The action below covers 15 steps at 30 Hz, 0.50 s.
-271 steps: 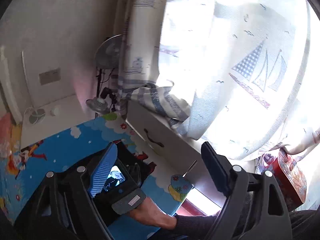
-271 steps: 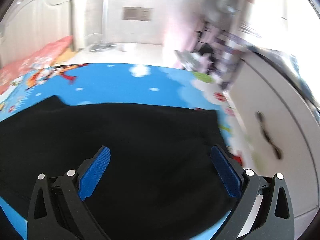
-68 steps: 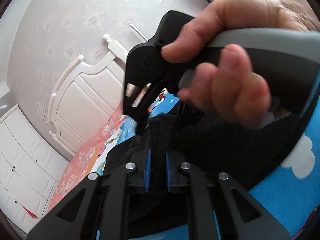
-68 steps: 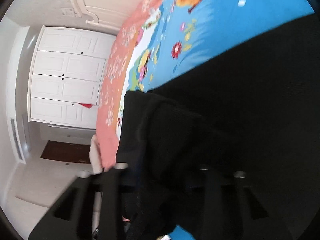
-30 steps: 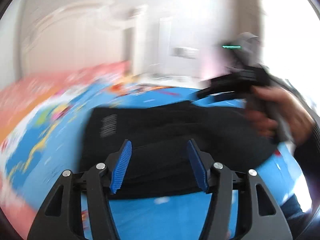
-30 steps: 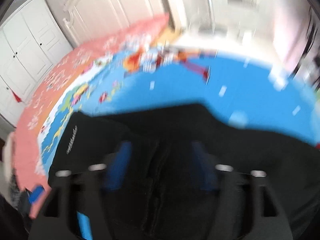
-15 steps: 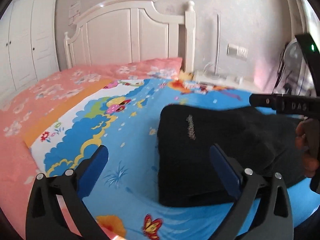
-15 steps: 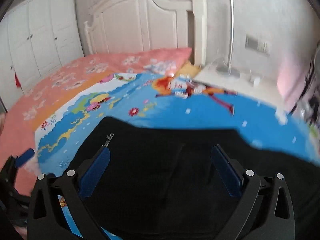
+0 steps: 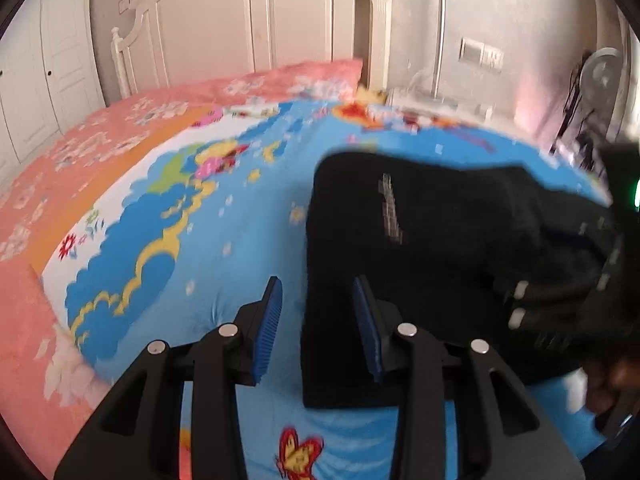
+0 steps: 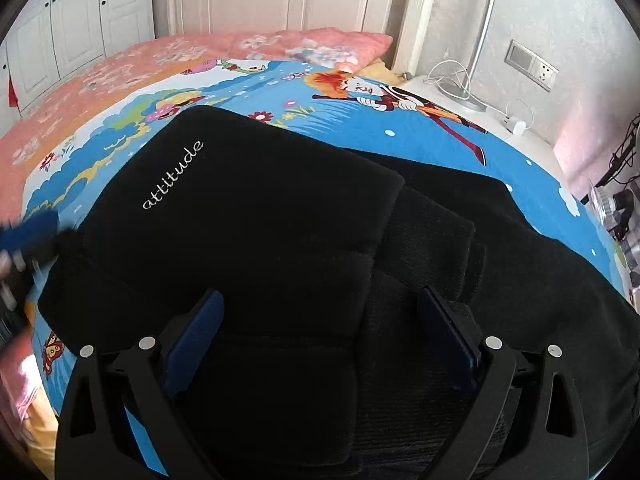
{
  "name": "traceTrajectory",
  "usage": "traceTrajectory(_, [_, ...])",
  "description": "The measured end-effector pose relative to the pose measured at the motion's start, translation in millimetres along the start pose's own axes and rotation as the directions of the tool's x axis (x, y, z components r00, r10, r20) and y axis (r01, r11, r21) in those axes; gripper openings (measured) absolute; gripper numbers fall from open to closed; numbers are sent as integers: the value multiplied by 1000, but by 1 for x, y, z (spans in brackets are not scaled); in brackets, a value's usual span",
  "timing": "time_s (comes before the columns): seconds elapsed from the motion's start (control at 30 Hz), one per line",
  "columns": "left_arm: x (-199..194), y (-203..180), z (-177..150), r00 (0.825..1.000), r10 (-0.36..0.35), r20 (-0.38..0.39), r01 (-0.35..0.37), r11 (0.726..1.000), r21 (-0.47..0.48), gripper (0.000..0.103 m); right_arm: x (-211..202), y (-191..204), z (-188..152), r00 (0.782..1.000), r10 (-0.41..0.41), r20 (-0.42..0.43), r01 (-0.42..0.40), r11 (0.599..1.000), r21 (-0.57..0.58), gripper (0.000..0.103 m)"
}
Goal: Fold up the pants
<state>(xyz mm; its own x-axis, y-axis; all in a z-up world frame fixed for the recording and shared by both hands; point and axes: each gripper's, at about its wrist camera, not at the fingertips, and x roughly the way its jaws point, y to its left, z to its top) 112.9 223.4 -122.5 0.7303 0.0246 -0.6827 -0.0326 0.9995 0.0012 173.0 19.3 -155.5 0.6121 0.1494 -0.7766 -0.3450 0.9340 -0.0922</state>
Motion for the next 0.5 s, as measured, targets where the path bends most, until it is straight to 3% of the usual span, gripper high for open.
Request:
traceTrajectory(0.1, [5, 3, 30, 1000, -23, 13, 23, 1000, 3, 37, -1, -1, -1, 1000, 5, -1, -5, 1000, 1, 94])
traceTrajectory(0.2, [25, -8, 57, 999, -24, 28, 21, 996, 88, 37, -1, -1, -2, 1000, 7, -4, -7, 1000, 3, 95])
traceTrajectory(0.27, [50, -12, 68, 997, -75, -30, 78, 990, 115, 34, 1, 0, -1, 1000, 5, -5, -5, 1000, 1, 95])
traceTrajectory(0.3, [63, -11, 71, 992, -109, -65, 115, 987, 109, 20, 1, 1, -1, 1000, 6, -6, -6, 1000, 0, 95])
traceTrajectory(0.33, [76, -11, 72, 987, -115, -109, 126, 986, 106, 16, 1, 0, 0, 1000, 6, -7, -6, 1000, 1, 95])
traceTrajectory(0.4, [101, -9, 71, 978, -102, -182, 121, 988, 98, 16, 1, 1, 0, 1000, 9, -8, -9, 1000, -2, 95])
traceTrajectory(0.5, [105, -10, 77, 977, -99, -190, 118, 989, 92, 16, 2, 1, 0, 1000, 7, -7, -7, 1000, -2, 96])
